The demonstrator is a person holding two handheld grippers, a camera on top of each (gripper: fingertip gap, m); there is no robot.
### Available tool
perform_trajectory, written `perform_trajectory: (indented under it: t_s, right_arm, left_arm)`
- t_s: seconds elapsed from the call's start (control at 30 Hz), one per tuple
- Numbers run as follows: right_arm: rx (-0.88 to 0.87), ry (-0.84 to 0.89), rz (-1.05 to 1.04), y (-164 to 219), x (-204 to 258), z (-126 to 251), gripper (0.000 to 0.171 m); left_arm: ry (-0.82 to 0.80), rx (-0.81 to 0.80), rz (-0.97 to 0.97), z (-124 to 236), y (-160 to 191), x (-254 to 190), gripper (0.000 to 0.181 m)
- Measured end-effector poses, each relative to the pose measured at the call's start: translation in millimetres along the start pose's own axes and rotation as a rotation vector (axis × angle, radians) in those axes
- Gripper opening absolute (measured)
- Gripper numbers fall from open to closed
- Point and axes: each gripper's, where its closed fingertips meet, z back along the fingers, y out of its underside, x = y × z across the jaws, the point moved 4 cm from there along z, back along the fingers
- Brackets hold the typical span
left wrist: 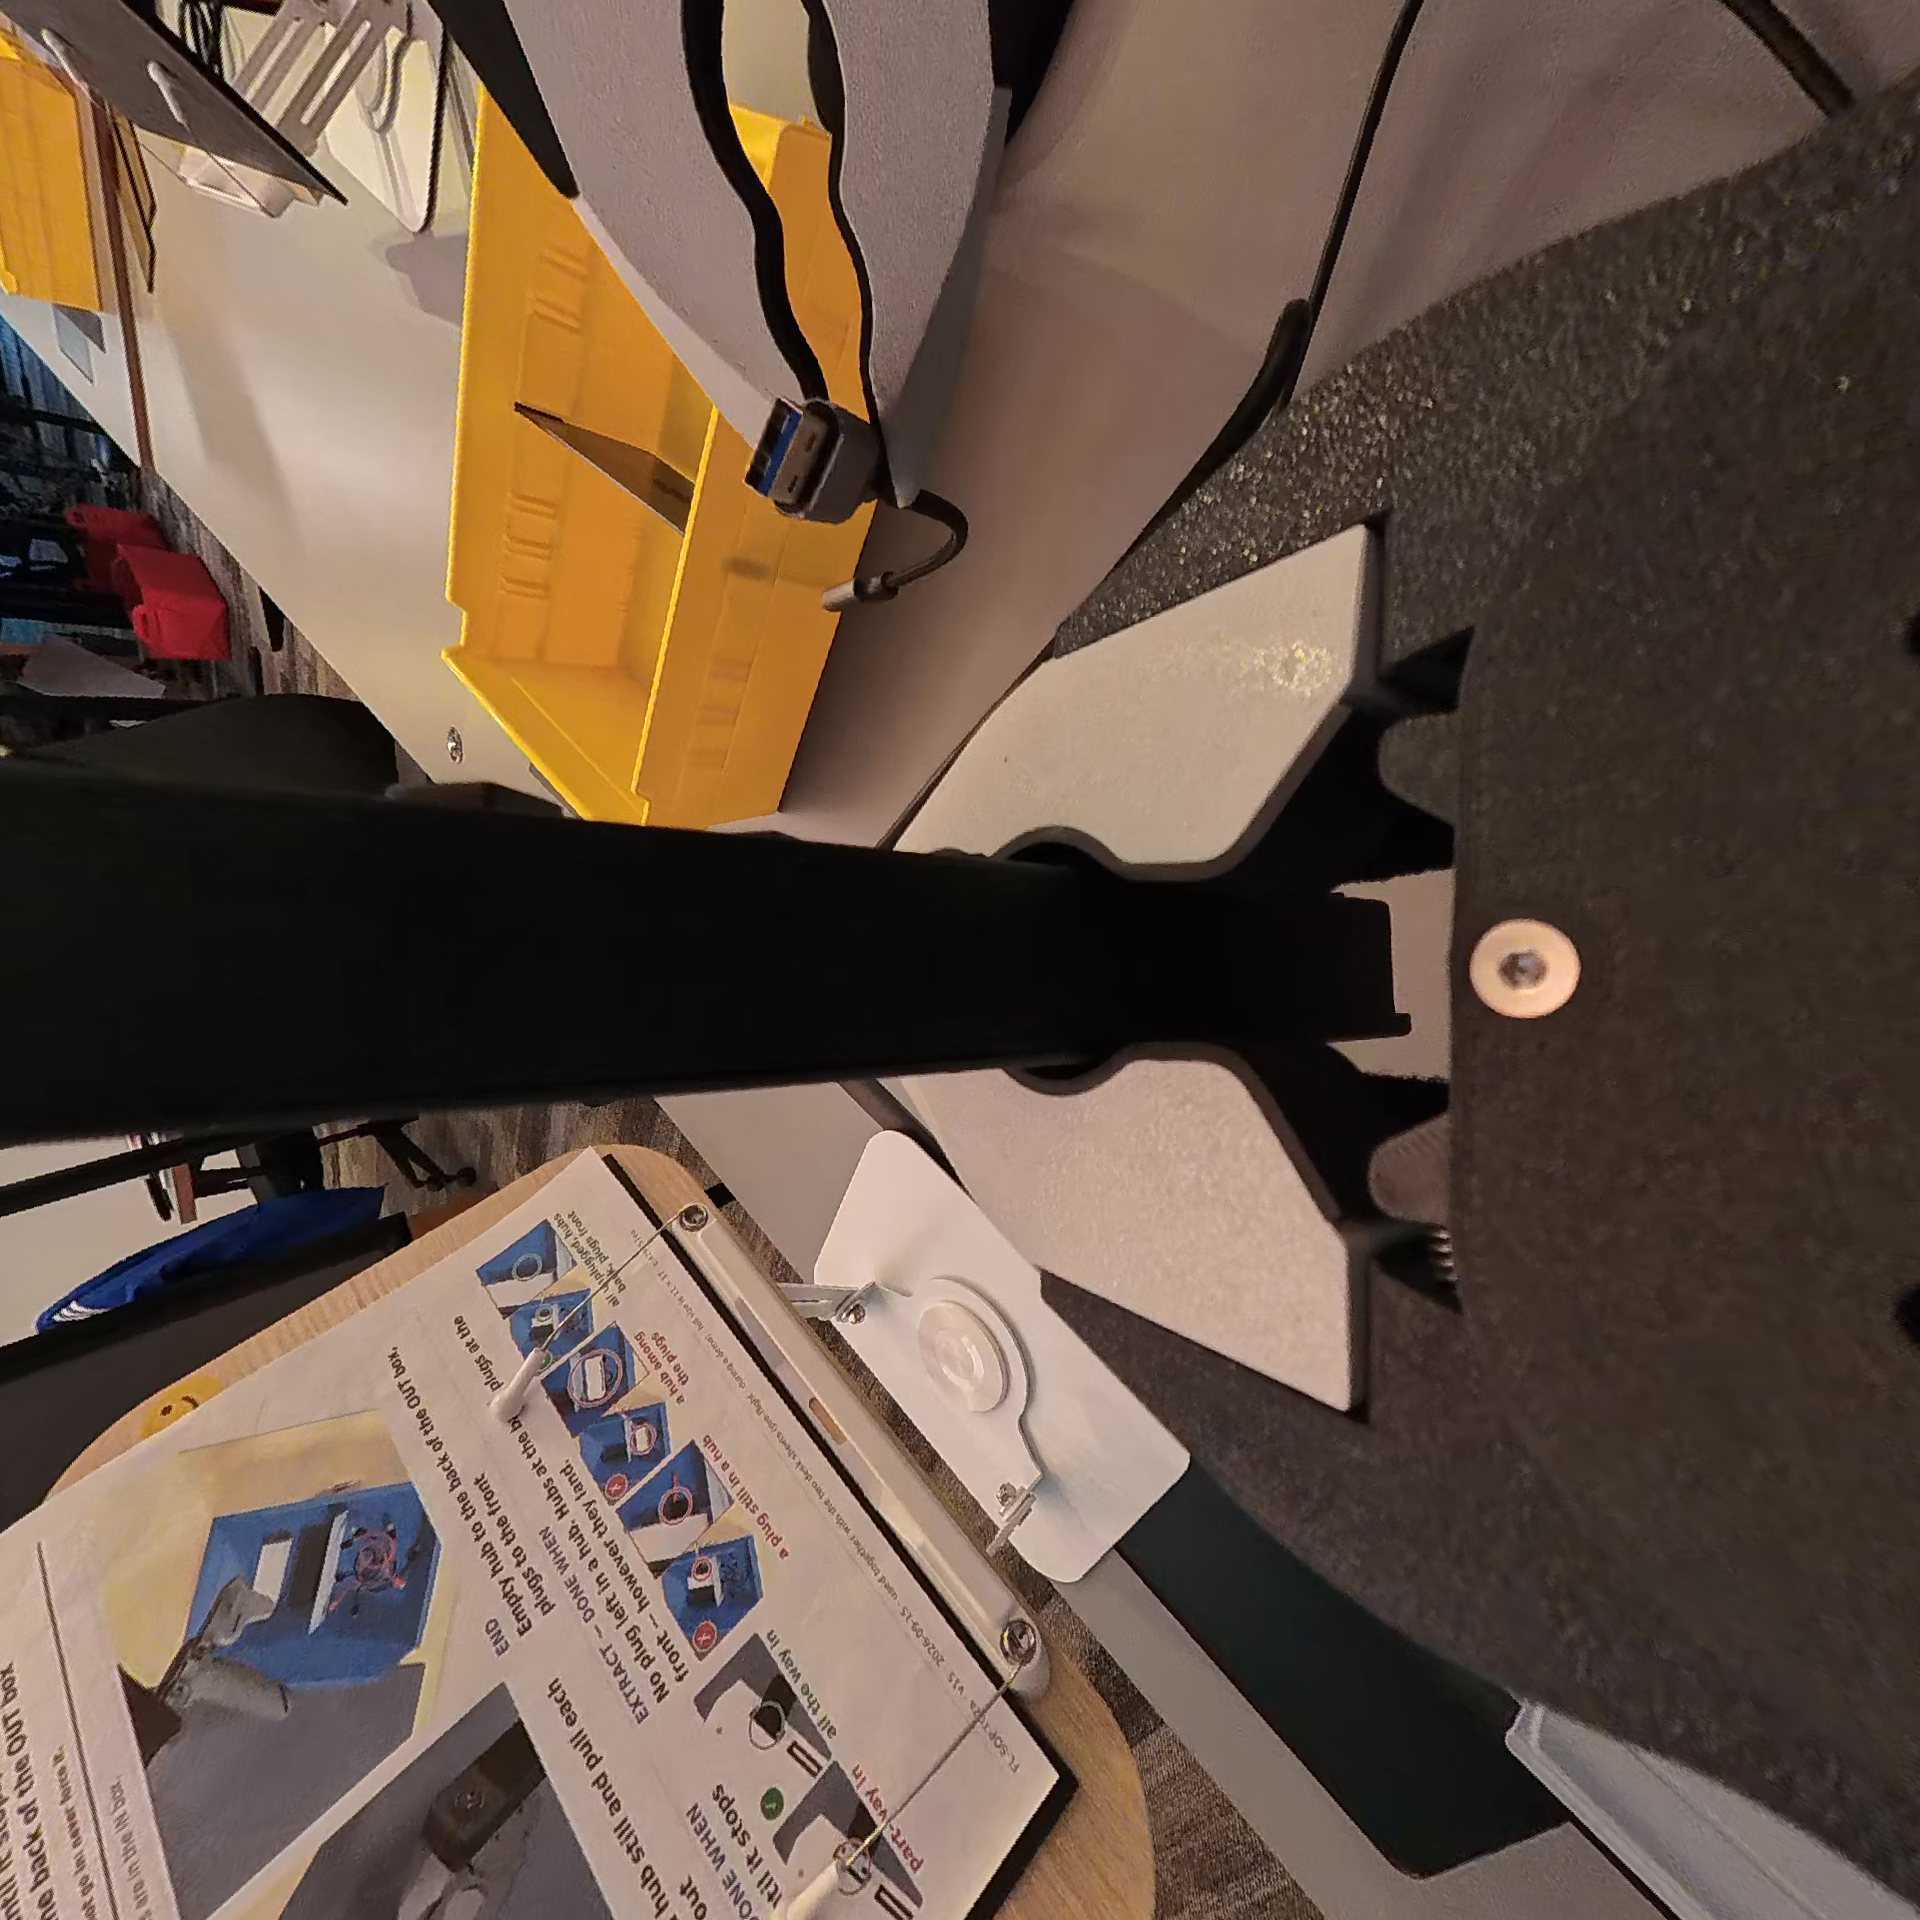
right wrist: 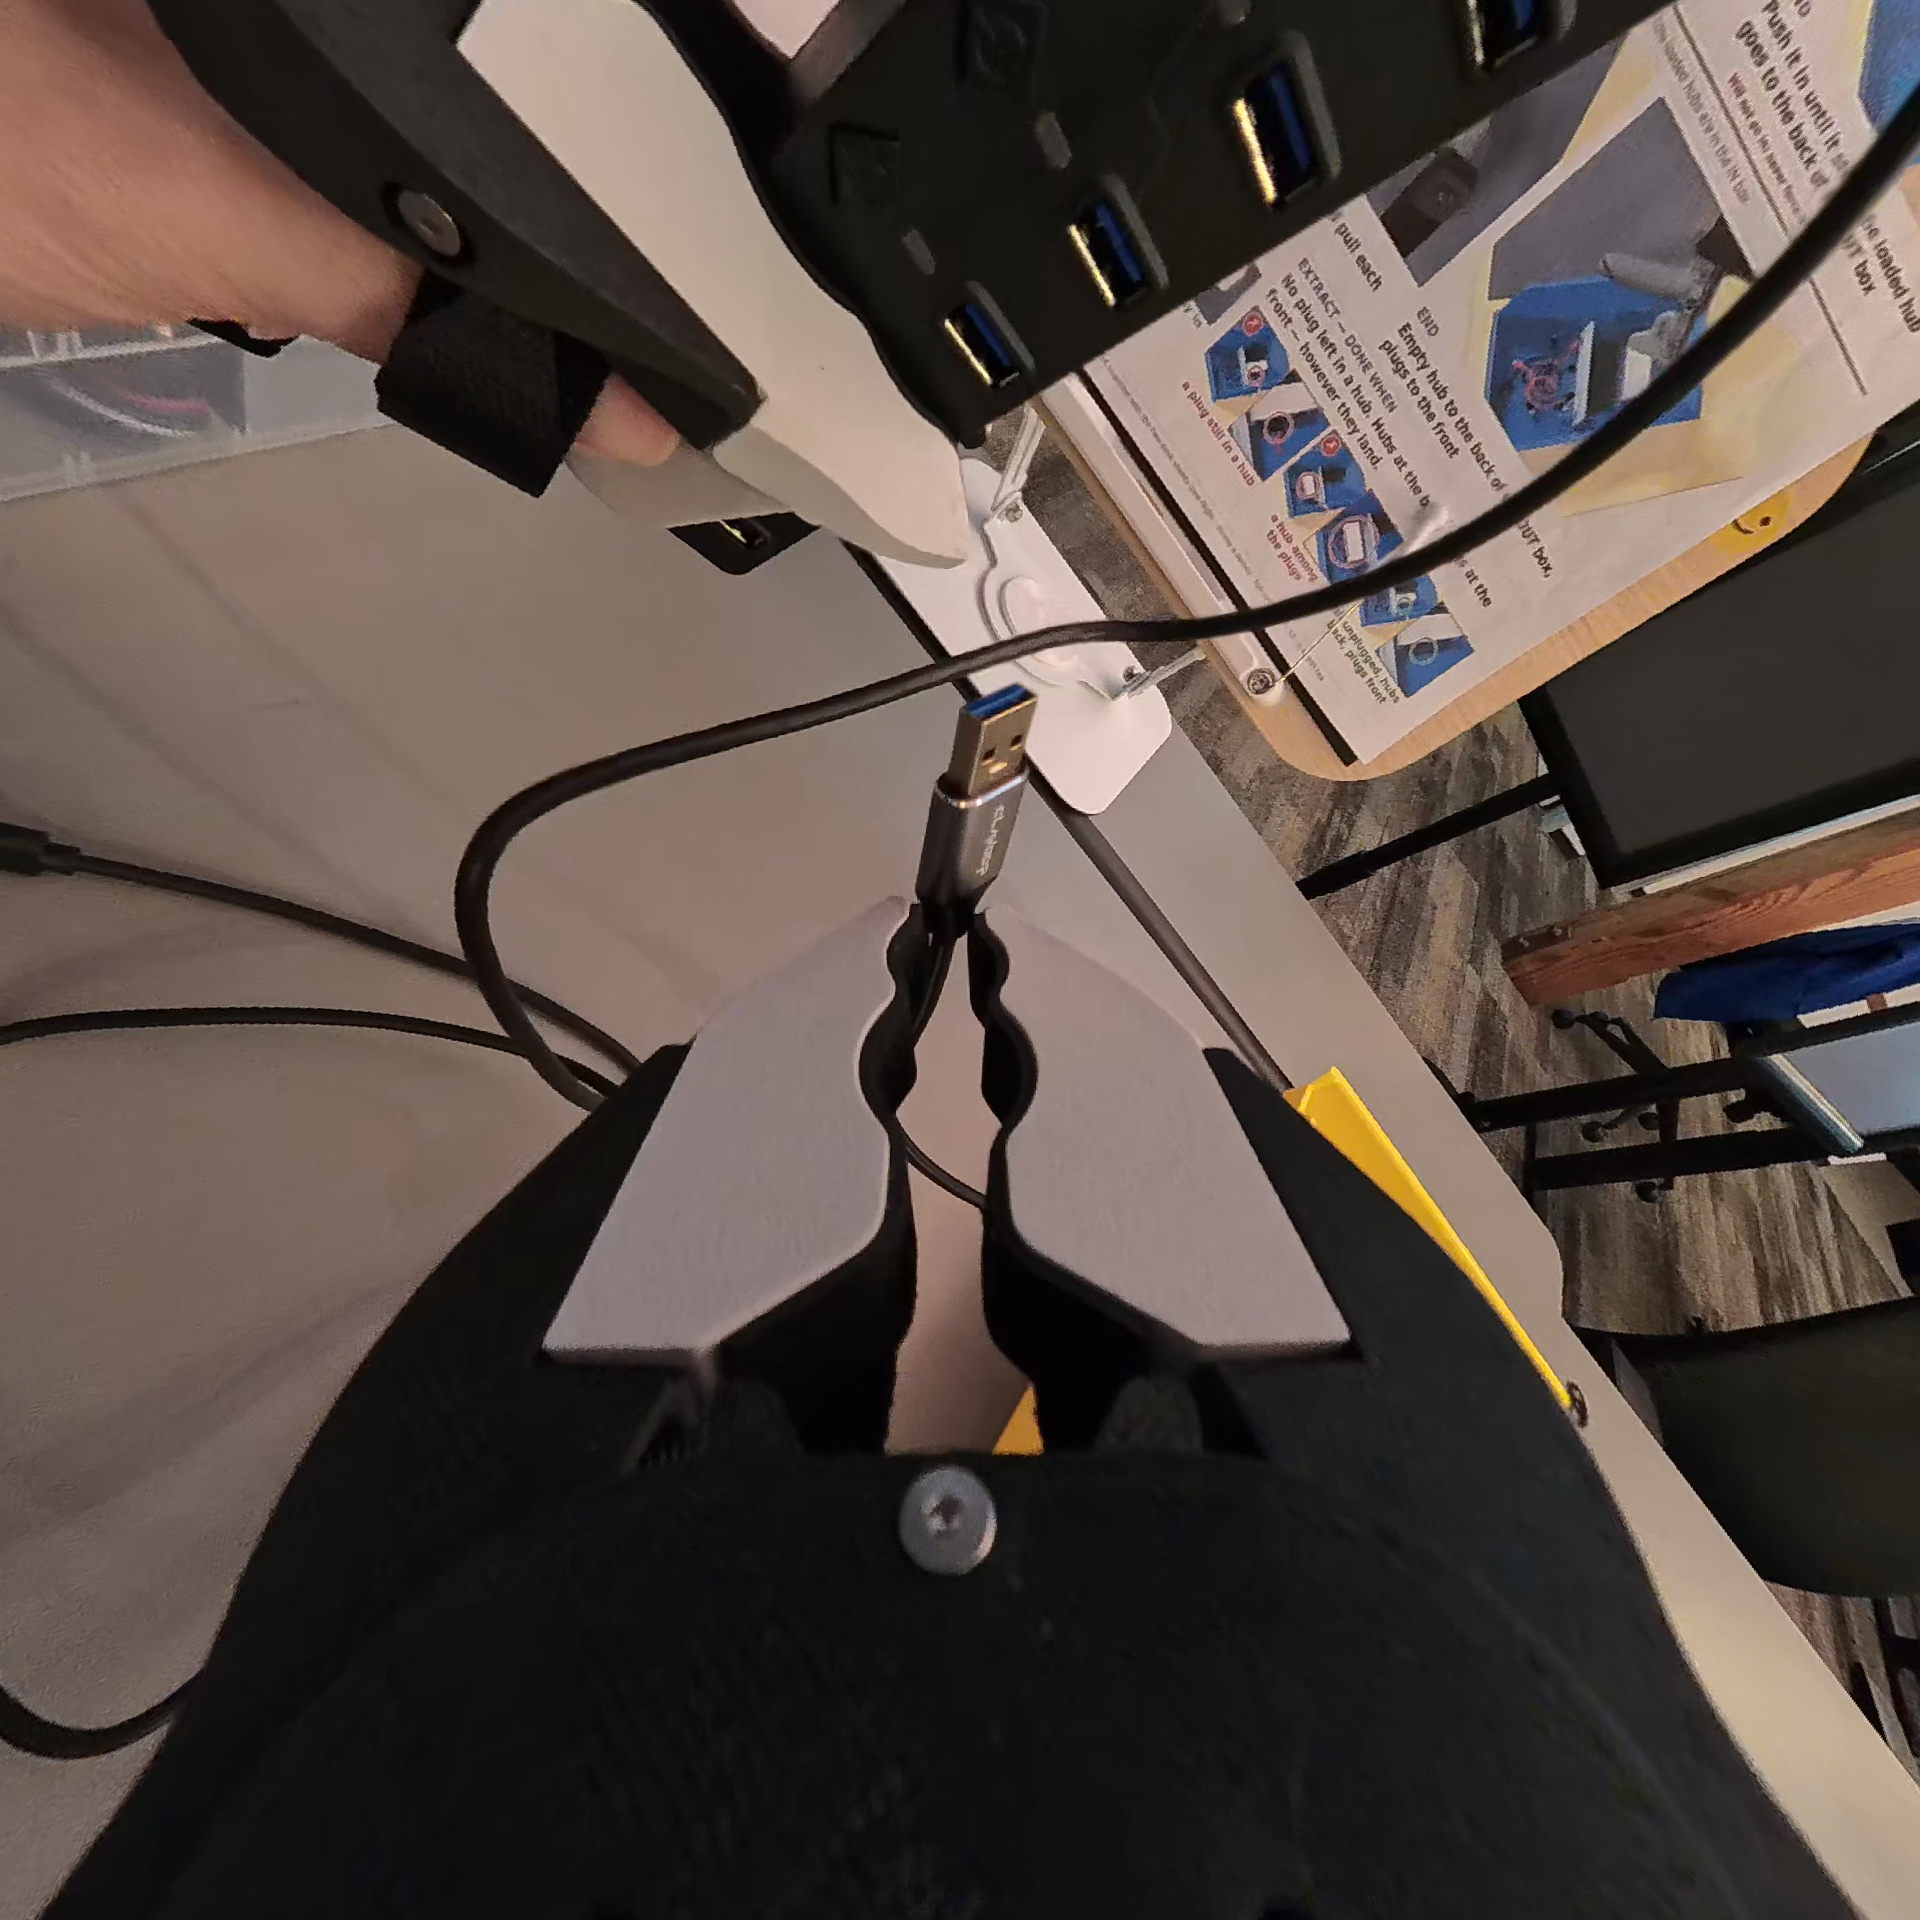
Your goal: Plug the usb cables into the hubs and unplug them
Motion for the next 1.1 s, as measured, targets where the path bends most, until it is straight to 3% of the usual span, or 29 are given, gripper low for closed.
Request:
perform_trajectory:
  t_s: [0.27, 0.7, 0.8, 1.1]
  right_arm:
    - [0.012, -0.162, -0.070, -11.6, -3.5, -8.0, 0.008]
    - [0.097, -0.170, 0.005, -20.2, 1.7, -19.0, 0.009]
    - [0.137, -0.209, -0.019, -5.5, 5.3, -19.8, 0.009]
    - [0.236, -0.554, -0.175, 64.1, 53.6, -37.4, 0.008]
  left_arm:
    - [-0.013, 0.026, -0.046, -3.5, 0.2, -6.7, 0.026]
    - [-0.029, 0.045, -0.069, -6.2, 2.7, -7.6, 0.027]
    - [-0.040, 0.048, -0.066, -3.6, 3.6, -2.6, 0.026]
    - [-0.109, 0.033, -0.020, 22.5, 4.7, 31.5, 0.026]
